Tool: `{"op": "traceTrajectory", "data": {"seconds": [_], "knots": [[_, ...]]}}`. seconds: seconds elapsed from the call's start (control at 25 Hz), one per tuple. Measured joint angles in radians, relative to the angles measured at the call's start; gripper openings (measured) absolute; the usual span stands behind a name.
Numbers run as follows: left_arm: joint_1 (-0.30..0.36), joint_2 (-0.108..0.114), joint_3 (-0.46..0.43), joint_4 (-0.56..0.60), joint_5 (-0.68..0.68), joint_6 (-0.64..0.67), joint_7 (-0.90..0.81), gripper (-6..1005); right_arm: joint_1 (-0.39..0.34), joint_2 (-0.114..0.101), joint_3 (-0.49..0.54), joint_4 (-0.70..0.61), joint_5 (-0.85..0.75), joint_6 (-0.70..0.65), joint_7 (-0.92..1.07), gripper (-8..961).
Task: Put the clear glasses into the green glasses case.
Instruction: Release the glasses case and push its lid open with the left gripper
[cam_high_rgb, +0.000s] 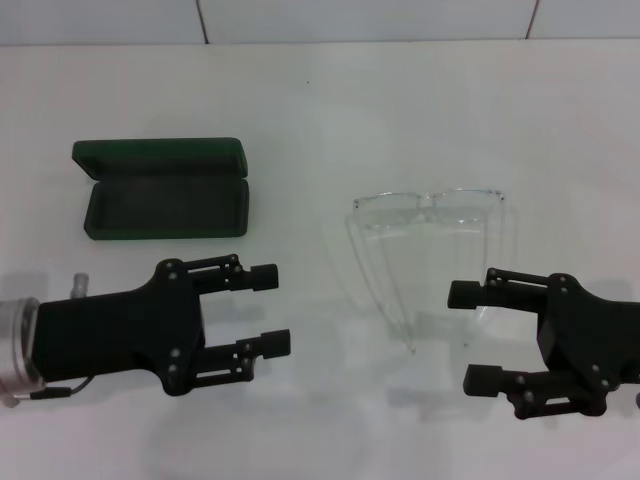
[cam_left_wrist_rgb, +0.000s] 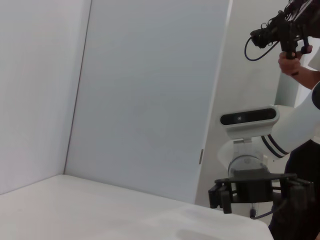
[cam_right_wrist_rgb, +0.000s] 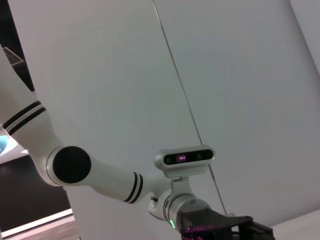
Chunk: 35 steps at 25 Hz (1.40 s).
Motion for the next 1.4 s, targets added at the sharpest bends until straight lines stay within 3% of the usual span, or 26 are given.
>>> {"op": "traceTrajectory", "data": {"seconds": [0.56,0.8,1.0,1.12,1.16,1.2,1.4], "knots": [[-0.004,-0.003,0.003,0.004,-0.006,0.128,-0.006,669,-0.002,0.001,0.000,-0.015,0.008,-0.017,0.001,812],[-0.003,-0.008,-0.001,0.004,-0.003,0.114,-0.003,669,-0.013,0.001,0.025,-0.016,0.028,0.011,-0.015,811],[-0.004,-0.020,-0.098,0.028,-0.053,-0.011,-0.019,669,-0.060,0.001,0.055,-0.020,0.121,0.075,-0.049,810],[0.008,-0.045,-0.141,0.120,-0.072,-0.110,-0.004,669,-0.096,0.001,0.055,-0.031,0.181,0.135,-0.067,810],[0.012,-0.052,-0.130,0.206,-0.072,-0.150,-0.008,669,-0.108,0.001,0.055,-0.036,0.200,0.164,-0.072,810],[0.012,-0.052,-0.130,0.206,-0.072,-0.150,-0.008,669,-0.117,0.001,0.055,-0.039,0.213,0.191,-0.076,809],[0.008,-0.051,-0.068,0.445,-0.041,-0.294,-0.096,668,-0.129,0.001,0.055,-0.042,0.224,0.253,-0.079,809]]}}
